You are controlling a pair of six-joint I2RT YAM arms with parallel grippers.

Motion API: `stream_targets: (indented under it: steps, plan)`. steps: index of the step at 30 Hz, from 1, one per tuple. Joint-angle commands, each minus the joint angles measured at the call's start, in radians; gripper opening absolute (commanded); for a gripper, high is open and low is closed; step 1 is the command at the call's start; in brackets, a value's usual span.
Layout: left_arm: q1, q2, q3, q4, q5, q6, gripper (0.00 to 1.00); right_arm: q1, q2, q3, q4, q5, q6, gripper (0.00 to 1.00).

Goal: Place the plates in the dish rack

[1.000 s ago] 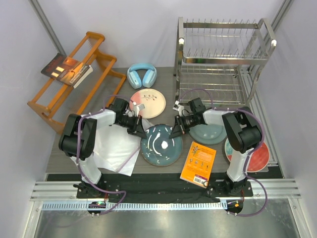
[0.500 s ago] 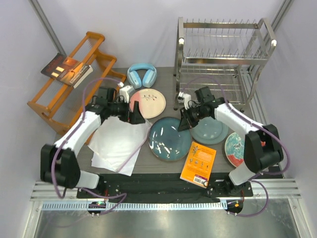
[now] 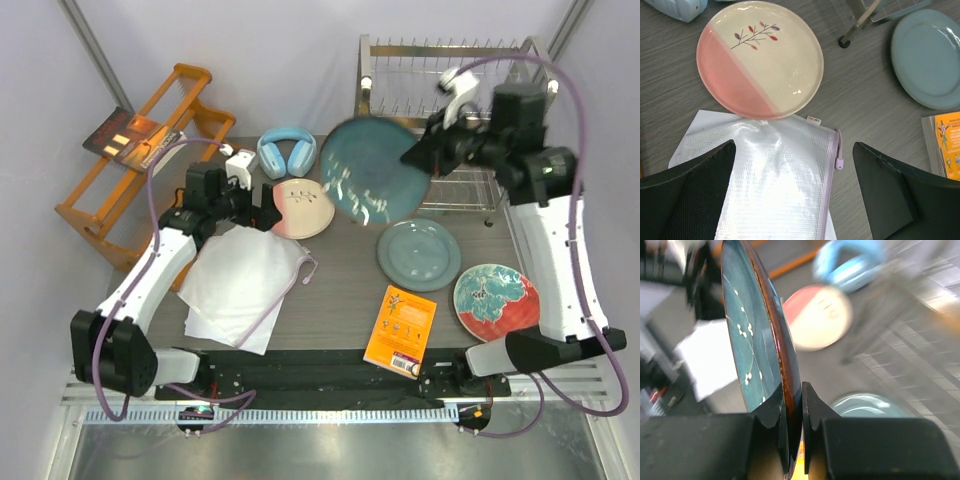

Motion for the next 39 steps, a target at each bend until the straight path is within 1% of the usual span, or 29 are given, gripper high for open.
stream_targets:
  steps: [1,2,4,5,8,9,10,11,12,13,14,15,16,18,20,23,27,34,39]
  plan:
    - [0.002,0.073,0.108,0.03,-0.053,-0.043,1.0,-0.135,0.1,0.365,0.148,0.191,0.109,0.01]
    - [0.002,0.103,0.12,0.026,-0.057,-0.054,1.0,-0.146,0.144,0.462,0.171,0.279,0.114,0.01]
    - [0.002,0.127,0.139,0.024,-0.054,-0.069,0.99,-0.153,0.176,0.527,0.254,0.363,0.157,0.01]
    - [0.002,0.134,0.142,0.042,-0.043,-0.069,1.0,-0.166,0.198,0.592,0.274,0.428,0.172,0.01]
    - [0.002,0.165,0.144,0.068,-0.04,-0.086,0.99,-0.173,0.279,0.732,0.313,0.525,0.198,0.01]
    - [0.002,0.177,0.145,0.072,-0.039,-0.089,0.99,-0.182,0.304,0.752,0.34,0.567,0.197,0.01]
    - [0.002,0.18,0.148,0.075,-0.043,-0.091,1.0,-0.183,0.305,0.757,0.369,0.633,0.188,0.01]
    - [0.001,0.185,0.15,0.075,-0.055,-0.104,1.0,-0.184,0.301,0.721,0.41,0.681,0.186,0.01]
    - [-0.001,0.188,0.159,0.073,-0.063,-0.112,1.0,-0.186,0.287,0.682,0.523,0.775,0.168,0.01]
    - [-0.001,0.185,0.159,0.075,-0.066,-0.118,1.0,-0.187,0.258,0.639,0.59,0.817,0.145,0.01]
    - [-0.002,0.186,0.157,0.076,-0.057,-0.118,0.99,-0.186,0.235,0.545,0.662,0.868,0.134,0.01]
    - [-0.005,0.185,0.145,0.082,-0.057,-0.112,0.99,-0.187,0.22,0.501,0.796,0.905,0.058,0.01]
    - [-0.01,0.186,0.138,0.091,-0.057,-0.109,0.99,-0.187,0.207,0.467,0.849,0.968,0.029,0.01]
    - [-0.015,0.191,0.122,0.11,-0.056,-0.111,1.0,-0.189,0.221,0.475,0.883,1.011,-0.022,0.01]
    - [-0.019,0.197,0.124,0.113,-0.057,-0.121,1.0,-0.21,0.249,0.516,0.868,1.017,-0.028,0.01]
    - [-0.03,0.194,0.11,0.127,-0.046,-0.114,0.99,-0.261,0.261,0.53,0.859,0.958,-0.028,0.01]
    - [-0.033,0.197,0.091,0.148,-0.02,-0.115,0.99,-0.316,0.295,0.585,0.794,0.905,-0.059,0.01]
    - [-0.034,0.212,0.084,0.18,-0.013,-0.152,0.99,-0.371,0.335,0.597,0.733,0.832,-0.09,0.01]
    - [-0.034,0.229,0.084,0.19,-0.01,-0.149,0.99,-0.388,0.338,0.564,0.686,0.758,-0.113,0.01]
